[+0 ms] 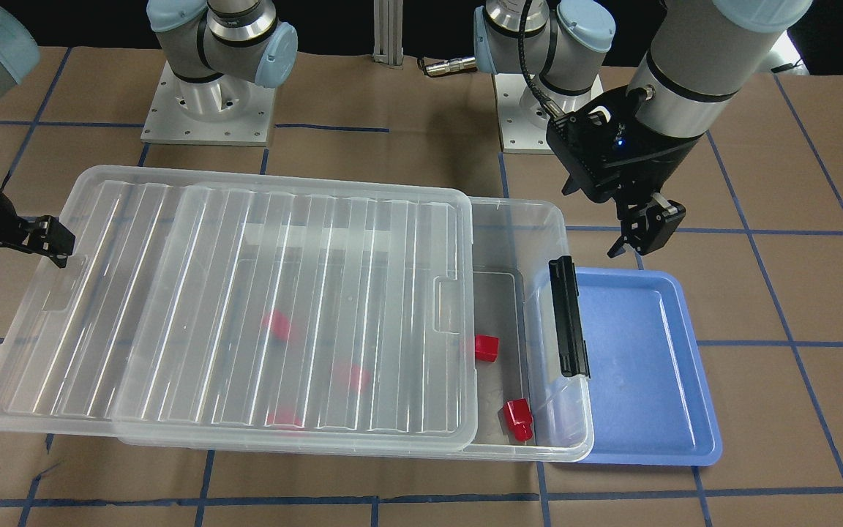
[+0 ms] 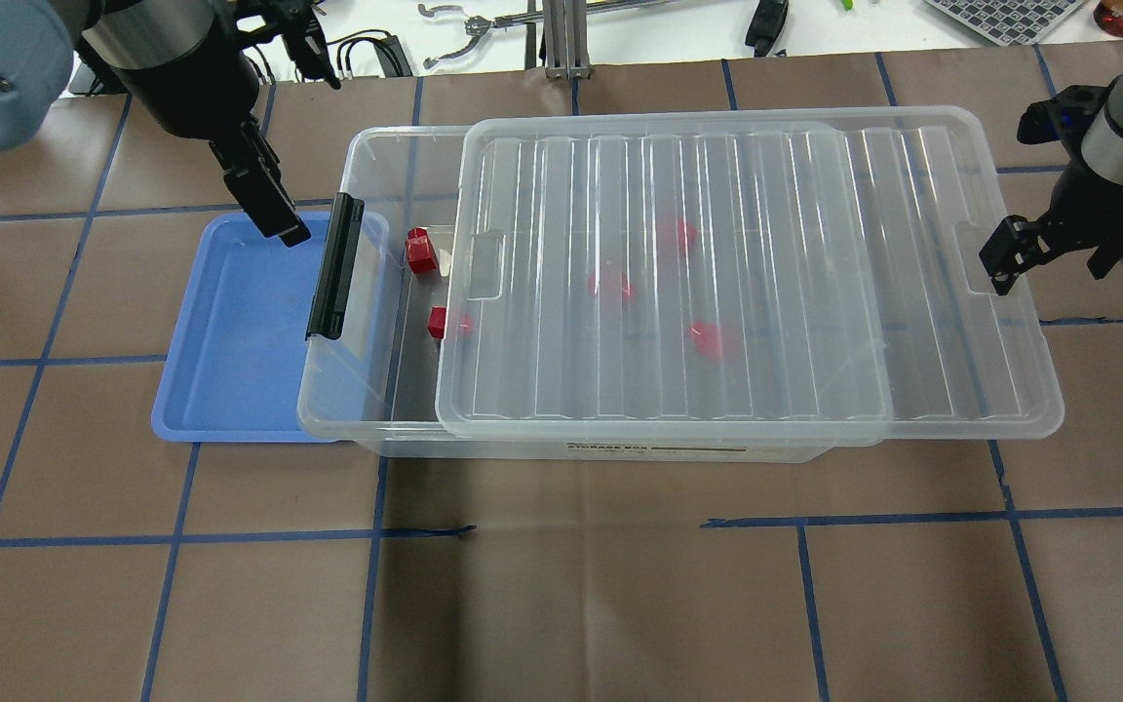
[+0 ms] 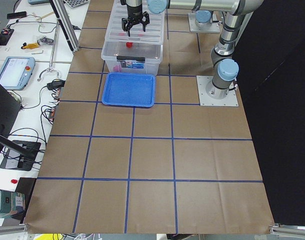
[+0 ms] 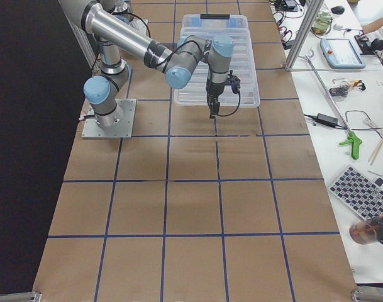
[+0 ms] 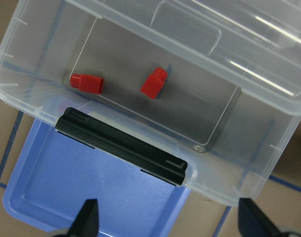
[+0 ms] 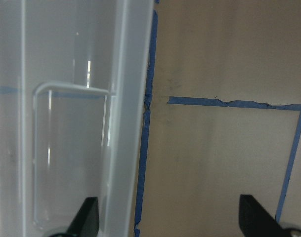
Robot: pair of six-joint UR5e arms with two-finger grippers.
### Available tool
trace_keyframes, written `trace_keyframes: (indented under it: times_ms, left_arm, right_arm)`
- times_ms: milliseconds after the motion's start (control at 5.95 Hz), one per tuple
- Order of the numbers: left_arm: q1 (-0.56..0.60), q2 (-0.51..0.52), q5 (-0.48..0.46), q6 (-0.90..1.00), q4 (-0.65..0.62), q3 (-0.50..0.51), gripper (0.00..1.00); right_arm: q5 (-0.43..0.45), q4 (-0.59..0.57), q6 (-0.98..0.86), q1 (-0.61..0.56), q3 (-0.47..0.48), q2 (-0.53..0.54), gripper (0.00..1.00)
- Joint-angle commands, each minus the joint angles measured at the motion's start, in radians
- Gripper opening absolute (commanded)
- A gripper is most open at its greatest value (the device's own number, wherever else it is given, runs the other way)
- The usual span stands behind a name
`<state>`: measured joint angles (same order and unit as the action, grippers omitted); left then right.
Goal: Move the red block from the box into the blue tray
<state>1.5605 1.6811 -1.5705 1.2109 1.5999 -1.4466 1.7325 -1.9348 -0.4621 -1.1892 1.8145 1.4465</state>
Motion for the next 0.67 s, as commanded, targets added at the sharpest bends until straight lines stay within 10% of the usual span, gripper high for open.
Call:
trace_keyframes:
  times_ms: [0,504]
  left_arm:
    - [0.000,0.015,-0.078,0.195,-0.006,0.000,0.98]
    - [0.007,0.070,0.011,0.240,-0.020,0.008,0.98]
  right_arm:
    - [0.001,-0.013,-0.038,0.019,-0.001,-0.001,1.00]
    - [0.002,-0.035,-0.104,0.060,-0.004,-0.001,1.00]
